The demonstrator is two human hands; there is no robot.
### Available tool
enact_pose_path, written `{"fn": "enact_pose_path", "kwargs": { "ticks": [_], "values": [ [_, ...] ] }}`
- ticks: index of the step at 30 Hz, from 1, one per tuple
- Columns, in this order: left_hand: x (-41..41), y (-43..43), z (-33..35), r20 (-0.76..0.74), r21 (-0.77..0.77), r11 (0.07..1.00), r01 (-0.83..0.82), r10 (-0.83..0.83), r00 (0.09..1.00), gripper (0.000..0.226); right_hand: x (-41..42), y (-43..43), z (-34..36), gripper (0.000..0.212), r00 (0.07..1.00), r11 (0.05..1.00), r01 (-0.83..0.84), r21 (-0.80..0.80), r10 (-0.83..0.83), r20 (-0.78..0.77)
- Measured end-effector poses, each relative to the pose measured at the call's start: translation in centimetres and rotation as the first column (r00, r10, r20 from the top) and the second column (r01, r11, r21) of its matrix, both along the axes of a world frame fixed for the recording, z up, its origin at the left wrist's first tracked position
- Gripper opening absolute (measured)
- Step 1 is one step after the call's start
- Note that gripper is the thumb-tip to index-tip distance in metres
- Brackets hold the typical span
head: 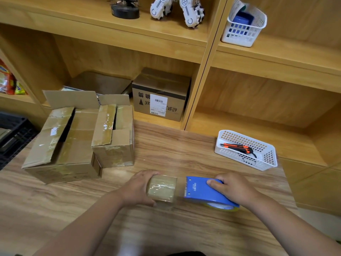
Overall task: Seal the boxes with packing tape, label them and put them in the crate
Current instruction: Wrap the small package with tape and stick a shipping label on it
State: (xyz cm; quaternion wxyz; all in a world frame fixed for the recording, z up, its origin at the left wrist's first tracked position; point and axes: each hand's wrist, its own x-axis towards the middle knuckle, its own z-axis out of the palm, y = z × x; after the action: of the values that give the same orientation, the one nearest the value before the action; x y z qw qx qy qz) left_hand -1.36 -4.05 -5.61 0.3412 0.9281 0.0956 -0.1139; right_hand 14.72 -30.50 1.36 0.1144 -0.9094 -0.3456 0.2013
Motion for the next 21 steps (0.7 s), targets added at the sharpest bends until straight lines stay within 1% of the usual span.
{"fn": "enact_pose_path", "kwargs": {
  "ticks": [4,6,8,9,11,14,16,17,18,21],
  "values": [
    [-0.1,-0.1,0.2,-0.042,-0.04,0.999,-0.008,0.006,0.999,0.103,0.6,-2.0,-0.4,0.048,1.0,0.998,0.021,-0.051,-0.021,0.005],
    [-0.1,-0.2,0.2,-0.058,-0.05,0.999,-0.015,0.012,0.998,0.103,0.4,-1.7,-0.9,0.049,0.999,0.998,0.002,-0.068,0.001,0.038],
    [0.0,-0.1,0.3,-0.069,-0.028,1.0,-0.004,0.002,0.998,0.104,0.1,-1.2,-1.3,0.051,0.996,0.996,-0.016,-0.091,0.023,0.082],
    [0.0,-0.2,0.4,-0.076,-0.001,1.0,0.012,-0.012,0.997,0.104,0.1,-1.1,-1.4,0.052,0.995,0.995,-0.019,-0.095,0.028,0.091],
    [0.4,-0.4,1.0,-0.116,0.102,0.992,0.081,-0.069,0.991,0.108,0.0,-1.0,-1.8,0.054,0.996,0.996,-0.005,-0.086,0.012,0.084],
    [1.2,-1.2,2.0,-0.212,0.306,0.928,0.213,-0.152,0.965,0.121,0.0,-1.1,-2.4,0.053,0.997,0.998,0.024,-0.053,-0.02,0.078],
    [1.9,-2.2,2.4,-0.188,0.353,0.908,0.225,-0.167,0.968,0.124,0.1,-1.3,-2.7,0.053,0.997,0.999,0.028,-0.039,-0.025,0.078],
    [2.5,-3.0,2.5,-0.153,0.339,0.914,0.222,-0.179,0.972,0.118,0.1,-1.4,-2.8,0.053,0.997,0.999,0.024,-0.038,-0.021,0.08],
    [3.1,-3.9,2.6,-0.102,0.314,0.925,0.214,-0.191,0.976,0.107,0.1,-1.4,-2.8,0.053,0.996,0.999,0.024,-0.039,-0.021,0.082],
    [4.4,-6.4,2.3,0.035,0.224,0.96,0.17,-0.183,0.983,0.058,0.3,-1.7,-2.9,0.052,0.996,0.999,0.027,-0.027,-0.025,0.083]
  ]
}}
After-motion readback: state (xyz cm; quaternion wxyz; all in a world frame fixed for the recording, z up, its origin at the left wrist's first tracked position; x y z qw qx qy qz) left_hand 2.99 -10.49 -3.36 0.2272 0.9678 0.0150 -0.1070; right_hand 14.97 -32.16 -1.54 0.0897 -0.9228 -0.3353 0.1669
